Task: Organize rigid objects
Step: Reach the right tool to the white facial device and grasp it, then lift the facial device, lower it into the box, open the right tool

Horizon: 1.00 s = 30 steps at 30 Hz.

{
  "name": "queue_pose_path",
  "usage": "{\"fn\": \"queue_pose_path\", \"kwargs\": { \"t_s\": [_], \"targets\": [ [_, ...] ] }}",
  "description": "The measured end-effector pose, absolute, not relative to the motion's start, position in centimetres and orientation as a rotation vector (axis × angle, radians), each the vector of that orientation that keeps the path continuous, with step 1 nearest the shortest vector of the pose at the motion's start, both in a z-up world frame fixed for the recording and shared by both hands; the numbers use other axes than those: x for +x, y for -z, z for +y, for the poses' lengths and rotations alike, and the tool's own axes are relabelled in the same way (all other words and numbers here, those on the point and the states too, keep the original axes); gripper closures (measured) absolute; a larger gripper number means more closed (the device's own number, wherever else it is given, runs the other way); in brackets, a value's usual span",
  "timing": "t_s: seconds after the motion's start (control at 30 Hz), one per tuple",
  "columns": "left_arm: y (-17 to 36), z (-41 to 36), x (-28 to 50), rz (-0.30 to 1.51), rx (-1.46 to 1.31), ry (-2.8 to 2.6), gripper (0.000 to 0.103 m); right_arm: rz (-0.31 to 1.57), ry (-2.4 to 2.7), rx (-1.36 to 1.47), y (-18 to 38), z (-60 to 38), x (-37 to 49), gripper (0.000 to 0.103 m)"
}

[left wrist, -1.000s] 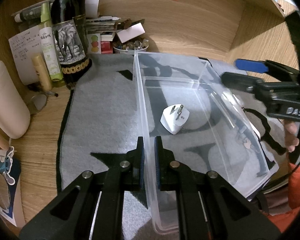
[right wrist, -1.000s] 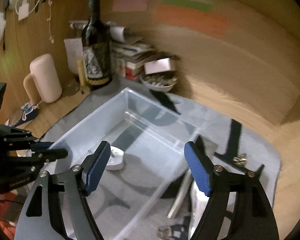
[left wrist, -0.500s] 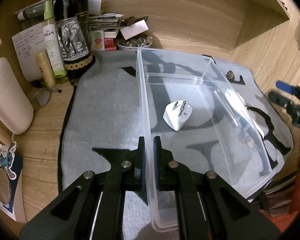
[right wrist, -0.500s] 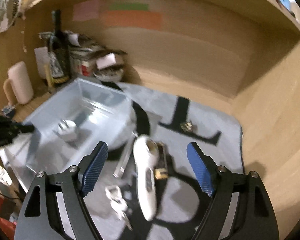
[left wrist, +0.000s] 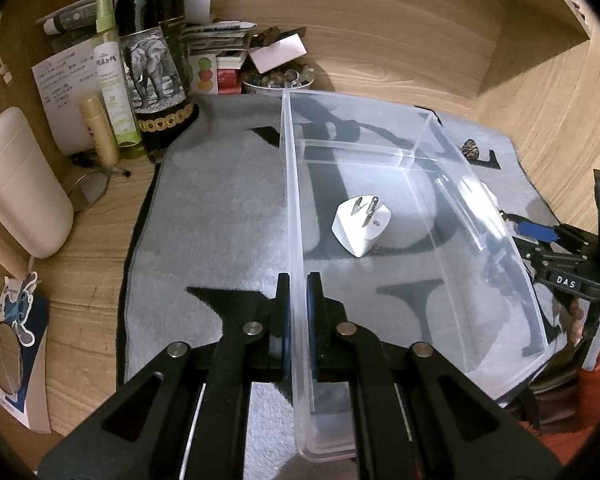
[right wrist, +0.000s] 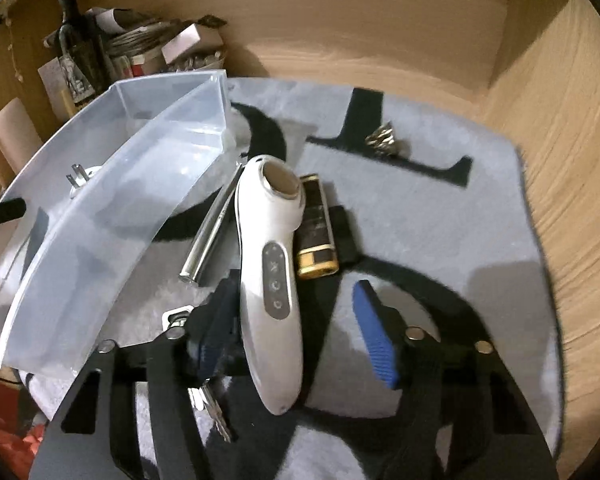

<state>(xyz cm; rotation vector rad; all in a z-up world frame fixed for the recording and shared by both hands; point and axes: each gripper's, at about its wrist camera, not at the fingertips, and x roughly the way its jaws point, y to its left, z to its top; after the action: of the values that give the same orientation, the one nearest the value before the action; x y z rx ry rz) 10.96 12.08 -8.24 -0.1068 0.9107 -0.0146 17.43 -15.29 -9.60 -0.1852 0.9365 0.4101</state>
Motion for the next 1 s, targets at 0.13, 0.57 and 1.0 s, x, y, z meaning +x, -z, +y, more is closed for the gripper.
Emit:
{"fn": "queue_pose_path", "kwargs": {
  "t_s": [0.13, 0.57, 1.0],
  "targets": [
    [8.3, 12.1, 11.0, 0.912, -0.107, 0.014, 0.097, 0.967, -0.463, -0.133, 9.7, -15.2, 18.4, 0.059],
    [8.7, 12.5, 11.2, 0.92, -0.11, 0.03, 0.097, 1.013, -0.484, -0.15, 10.3, -12.7, 21.6, 0.072],
    [8.6, 12.2, 11.1, 0.913, -0.106, 0.031, 0.097, 0.892, -0.46, -0.112, 7.4, -14.5, 20.3, 0.072]
  ]
}}
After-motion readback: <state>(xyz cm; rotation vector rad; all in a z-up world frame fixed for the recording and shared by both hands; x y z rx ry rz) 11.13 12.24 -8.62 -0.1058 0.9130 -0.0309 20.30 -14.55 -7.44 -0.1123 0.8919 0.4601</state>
